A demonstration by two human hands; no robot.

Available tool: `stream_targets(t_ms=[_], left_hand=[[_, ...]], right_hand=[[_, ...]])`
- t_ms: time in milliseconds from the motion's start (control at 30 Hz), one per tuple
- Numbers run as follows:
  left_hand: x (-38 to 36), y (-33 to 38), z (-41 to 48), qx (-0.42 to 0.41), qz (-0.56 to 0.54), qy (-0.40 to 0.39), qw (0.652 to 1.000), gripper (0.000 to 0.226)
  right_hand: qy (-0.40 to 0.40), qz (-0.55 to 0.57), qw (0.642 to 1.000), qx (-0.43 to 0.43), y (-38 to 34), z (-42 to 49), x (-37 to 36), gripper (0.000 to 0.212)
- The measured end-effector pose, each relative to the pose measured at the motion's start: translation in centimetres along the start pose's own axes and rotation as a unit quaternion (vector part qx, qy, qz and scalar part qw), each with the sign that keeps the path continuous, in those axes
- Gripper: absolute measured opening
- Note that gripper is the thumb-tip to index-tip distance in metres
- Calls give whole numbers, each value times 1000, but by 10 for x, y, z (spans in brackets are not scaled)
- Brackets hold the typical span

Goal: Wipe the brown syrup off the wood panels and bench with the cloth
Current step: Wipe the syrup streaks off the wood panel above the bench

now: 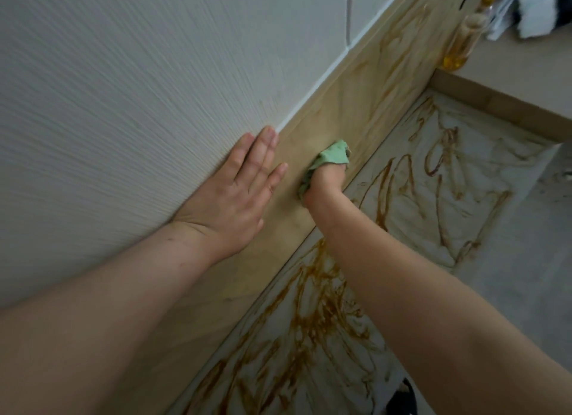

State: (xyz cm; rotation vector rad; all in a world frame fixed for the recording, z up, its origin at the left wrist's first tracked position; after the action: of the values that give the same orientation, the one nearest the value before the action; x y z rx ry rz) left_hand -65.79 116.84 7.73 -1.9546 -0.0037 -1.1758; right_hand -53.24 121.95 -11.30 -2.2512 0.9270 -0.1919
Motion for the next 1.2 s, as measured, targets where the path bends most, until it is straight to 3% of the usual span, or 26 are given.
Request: stream_targets(t_ms=[67,233,300,467,633,733,867,1000,1133,1200], left_hand=[[-2,3,0,-12,-16,0,1000,80],[-3,0,-1,-3,-24,-5,1000,77],[-3,3,-4,-10,-41,-11,999,74],[11,3,-8,15,-71,-31,997,88],[37,9,3,79,-177,-76,978,71],[56,9,29,103,-153,-60,981,73],[71,12,77,65,-149,-53,985,71],[94,9,134,56,-122,-11,991,63],[104,-13,166,84,-83,39,992,65],[101,-27,176,106,-105,37,988,73]], right_hand=[[-11,53,998,-45,-4,-6,2,50],[-27,64,994,-89,-22,-23,40,37],[-65,74,990,-97,-24,-33,50,48],[-81,38,994,-68,-36,-56,84,45],[-113,37,990,-69,-39,-54,105,50],[-114,35,991,-61,-52,-44,109,48],[-119,16,990,-72,-72,-21,106,49],[-141,-58,988,-26,-124,-8,97,39],[-173,-187,953,165,-175,-4,47,73],[-143,-228,942,201,-182,8,22,76]])
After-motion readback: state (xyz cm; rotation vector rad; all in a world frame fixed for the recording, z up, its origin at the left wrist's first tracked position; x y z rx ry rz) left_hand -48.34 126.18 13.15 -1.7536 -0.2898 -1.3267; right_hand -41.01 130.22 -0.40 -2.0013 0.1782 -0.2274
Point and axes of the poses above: each hand's wrist, its own z-axis towards the middle knuckle, its own x-axis out of the back of the hand, y = z × x, the point moved 7 cm from there along z, towards the middle knuckle, and after that the axes turned 12 degrees about -z, right-handed, at the moved point
